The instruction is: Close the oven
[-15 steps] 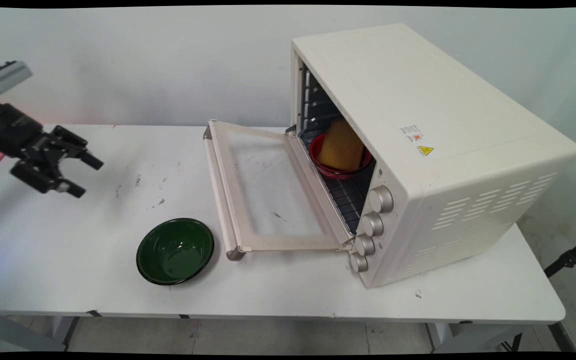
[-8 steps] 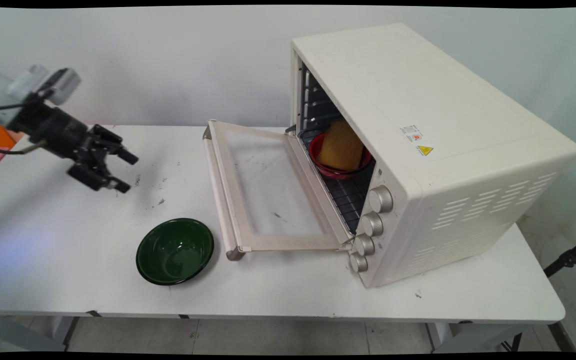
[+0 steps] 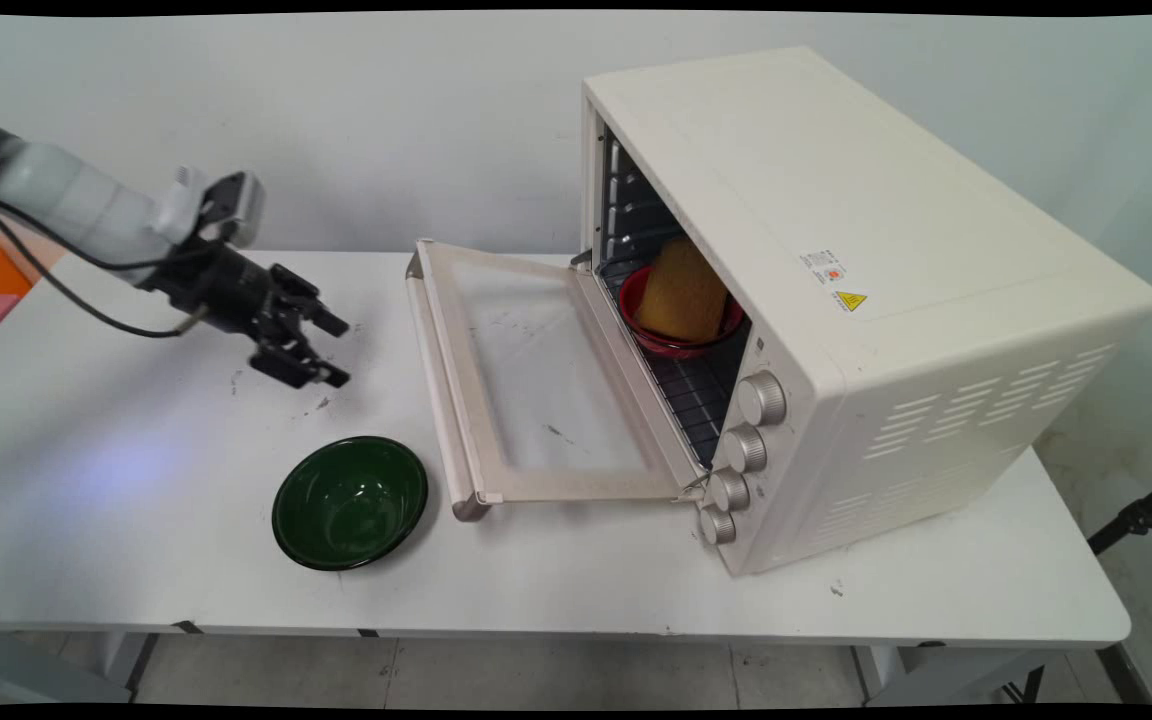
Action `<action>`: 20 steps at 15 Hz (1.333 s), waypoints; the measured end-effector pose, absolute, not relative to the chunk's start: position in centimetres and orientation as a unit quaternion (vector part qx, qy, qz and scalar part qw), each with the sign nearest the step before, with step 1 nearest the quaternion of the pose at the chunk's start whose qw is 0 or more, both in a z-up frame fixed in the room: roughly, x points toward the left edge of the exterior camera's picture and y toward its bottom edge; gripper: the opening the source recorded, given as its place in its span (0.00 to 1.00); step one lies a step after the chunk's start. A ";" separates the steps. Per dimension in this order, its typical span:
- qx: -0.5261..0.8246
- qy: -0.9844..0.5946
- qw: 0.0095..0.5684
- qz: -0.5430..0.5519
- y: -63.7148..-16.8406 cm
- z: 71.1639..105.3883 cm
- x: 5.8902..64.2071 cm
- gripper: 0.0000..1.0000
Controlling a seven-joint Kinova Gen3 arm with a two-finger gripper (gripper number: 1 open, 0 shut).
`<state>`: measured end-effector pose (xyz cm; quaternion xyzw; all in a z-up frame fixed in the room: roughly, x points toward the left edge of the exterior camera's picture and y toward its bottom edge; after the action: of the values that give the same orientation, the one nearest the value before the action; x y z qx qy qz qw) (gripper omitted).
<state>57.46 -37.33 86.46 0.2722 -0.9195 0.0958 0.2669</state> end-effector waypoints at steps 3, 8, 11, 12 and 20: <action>0.276 -0.919 0.260 0.106 -38.0 85.1 56.0 0.00; 0.283 -0.917 0.255 0.120 -39.3 82.7 53.8 0.00; 0.285 -0.915 0.256 0.128 -39.9 81.7 52.7 0.00; 0.286 -0.914 0.257 0.131 -40.2 81.4 52.4 0.00; 0.292 -0.905 0.272 0.149 -41.2 80.7 50.1 0.00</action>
<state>50.08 -41.16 80.74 0.2916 -0.9050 0.1486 0.2717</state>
